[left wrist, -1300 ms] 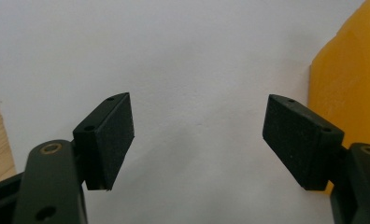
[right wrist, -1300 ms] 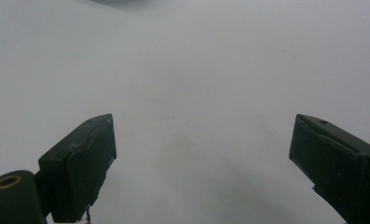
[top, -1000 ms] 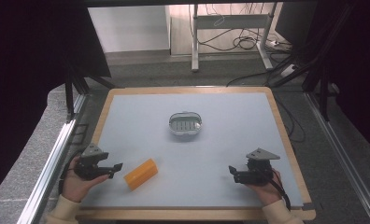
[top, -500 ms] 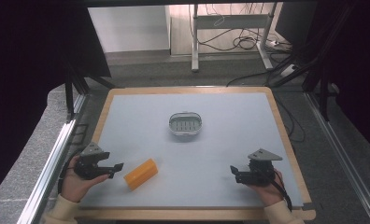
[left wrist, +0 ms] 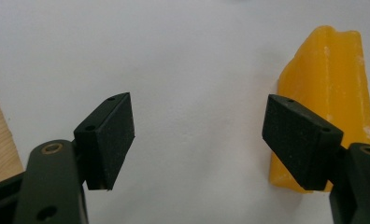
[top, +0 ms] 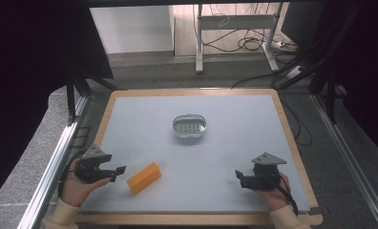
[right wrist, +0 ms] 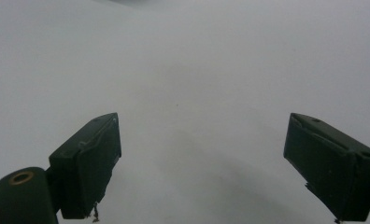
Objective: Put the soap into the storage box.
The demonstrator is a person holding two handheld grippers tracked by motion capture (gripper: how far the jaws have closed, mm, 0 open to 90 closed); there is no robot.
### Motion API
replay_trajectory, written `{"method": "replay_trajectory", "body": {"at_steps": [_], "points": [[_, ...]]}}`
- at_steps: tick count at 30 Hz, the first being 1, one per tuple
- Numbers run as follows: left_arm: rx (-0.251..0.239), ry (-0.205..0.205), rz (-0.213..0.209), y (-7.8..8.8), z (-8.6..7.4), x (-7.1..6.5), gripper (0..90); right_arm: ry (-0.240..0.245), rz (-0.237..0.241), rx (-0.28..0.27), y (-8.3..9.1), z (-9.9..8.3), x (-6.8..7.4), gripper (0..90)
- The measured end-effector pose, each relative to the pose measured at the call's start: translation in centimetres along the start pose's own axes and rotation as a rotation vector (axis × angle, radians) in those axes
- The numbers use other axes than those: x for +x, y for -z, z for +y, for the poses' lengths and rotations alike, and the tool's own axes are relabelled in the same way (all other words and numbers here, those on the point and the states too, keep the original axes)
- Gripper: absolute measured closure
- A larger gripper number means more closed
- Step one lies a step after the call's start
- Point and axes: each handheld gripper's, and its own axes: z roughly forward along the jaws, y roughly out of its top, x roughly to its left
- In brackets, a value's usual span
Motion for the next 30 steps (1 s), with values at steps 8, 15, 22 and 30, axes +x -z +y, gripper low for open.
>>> {"method": "replay_trajectory", "body": {"at_steps": [8, 15, 22, 30], "points": [[0.007, -0.007, 0.012, 0.5, 0.7, -0.4, 25.2, -0.005, -0.001, 0.004, 0.0, -0.1, -0.1, 11.9], [0.011, -0.033, -0.006, 1.1, 1.8, -1.2, 25.4, -0.009, 0.023, 0.006, 0.0, 0.0, 0.1, 12.4], [0.006, -0.052, -0.029, 1.6, 2.8, -1.7, 25.4, -0.010, 0.021, 0.010, -0.1, -0.1, 0.1, 12.6], [0.015, -0.074, -0.038, 1.6, 3.5, -2.0, 25.4, 0.002, 0.029, 0.017, -0.2, -0.1, 0.2, 13.2]]}}
